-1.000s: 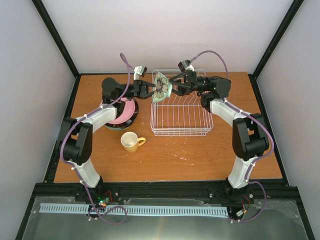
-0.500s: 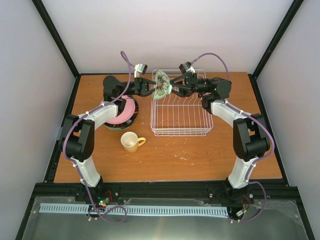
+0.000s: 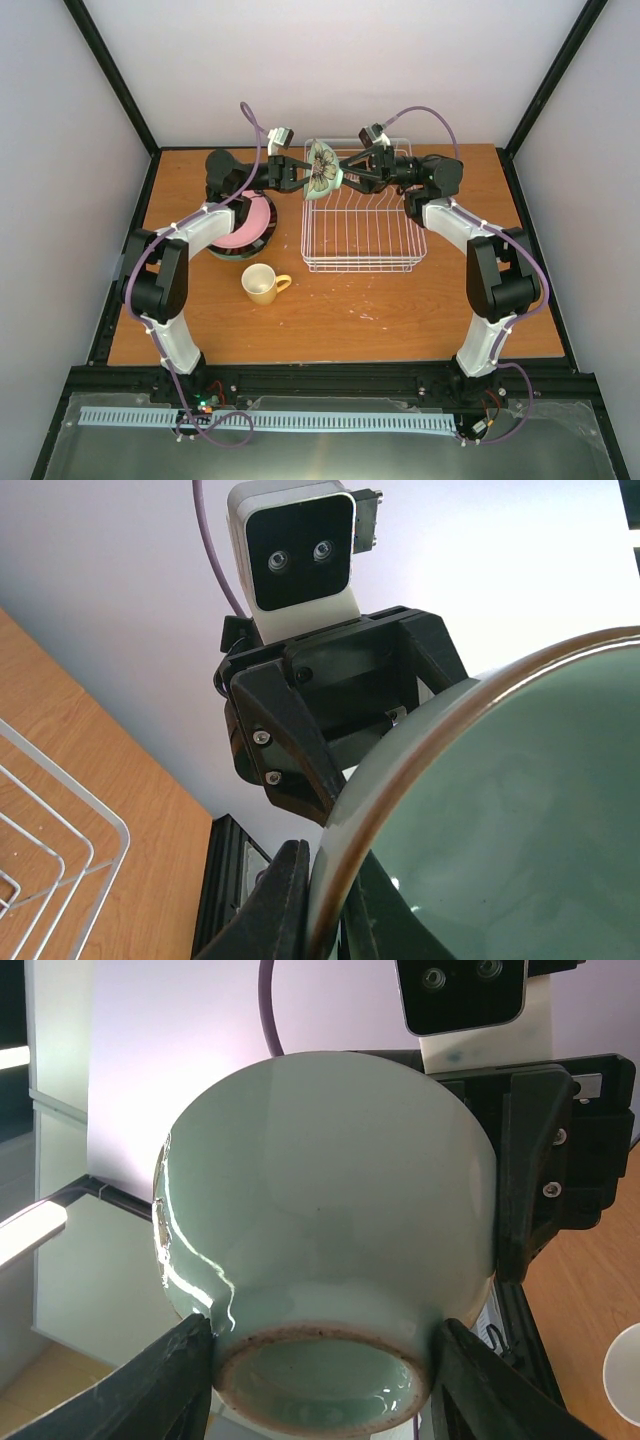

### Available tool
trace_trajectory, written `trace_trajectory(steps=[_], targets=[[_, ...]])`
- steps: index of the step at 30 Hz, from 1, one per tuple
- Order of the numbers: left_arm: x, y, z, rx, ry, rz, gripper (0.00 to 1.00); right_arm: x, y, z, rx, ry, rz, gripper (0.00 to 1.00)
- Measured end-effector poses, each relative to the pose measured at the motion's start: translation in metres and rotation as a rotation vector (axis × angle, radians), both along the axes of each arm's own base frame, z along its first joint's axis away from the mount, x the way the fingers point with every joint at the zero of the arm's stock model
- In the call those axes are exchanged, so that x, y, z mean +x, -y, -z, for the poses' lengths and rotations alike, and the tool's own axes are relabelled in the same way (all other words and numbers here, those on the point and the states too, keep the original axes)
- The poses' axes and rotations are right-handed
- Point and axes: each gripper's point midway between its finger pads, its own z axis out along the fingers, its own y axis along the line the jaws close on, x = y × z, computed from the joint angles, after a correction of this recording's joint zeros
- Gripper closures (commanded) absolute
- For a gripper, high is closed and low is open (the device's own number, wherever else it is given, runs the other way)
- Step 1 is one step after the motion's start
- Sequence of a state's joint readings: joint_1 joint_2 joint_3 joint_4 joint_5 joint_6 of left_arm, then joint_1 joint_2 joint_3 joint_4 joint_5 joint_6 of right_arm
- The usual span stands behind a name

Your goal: Load the mixed dishes into the dish rack

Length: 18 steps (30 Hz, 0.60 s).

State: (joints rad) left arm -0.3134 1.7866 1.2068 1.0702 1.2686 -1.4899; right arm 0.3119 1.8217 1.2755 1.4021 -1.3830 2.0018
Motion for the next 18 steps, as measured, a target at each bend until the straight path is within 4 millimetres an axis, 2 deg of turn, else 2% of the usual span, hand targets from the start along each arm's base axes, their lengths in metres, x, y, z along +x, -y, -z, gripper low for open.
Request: trace_trajectory(steps=[4, 12, 18], targets=[[0.0002, 0.0001, 0.0001, 0.001, 0.002, -0.001, 0.99, 0.0001, 0.0001, 0.0, 0.0, 0.0, 0.0, 0.96], [0.0015, 0.0005, 0.0004, 0.004, 0.007, -0.003, 0.95, 0.0007, 0.0006, -0.0002, 0.002, 0.002, 0.003, 0.97], [0.0044, 0.0012, 0.0026, 0.006, 0.01, -0.008, 0.88, 0.0039, 0.0014, 0.0019, -0.002, -0.001, 0.011, 0.97]])
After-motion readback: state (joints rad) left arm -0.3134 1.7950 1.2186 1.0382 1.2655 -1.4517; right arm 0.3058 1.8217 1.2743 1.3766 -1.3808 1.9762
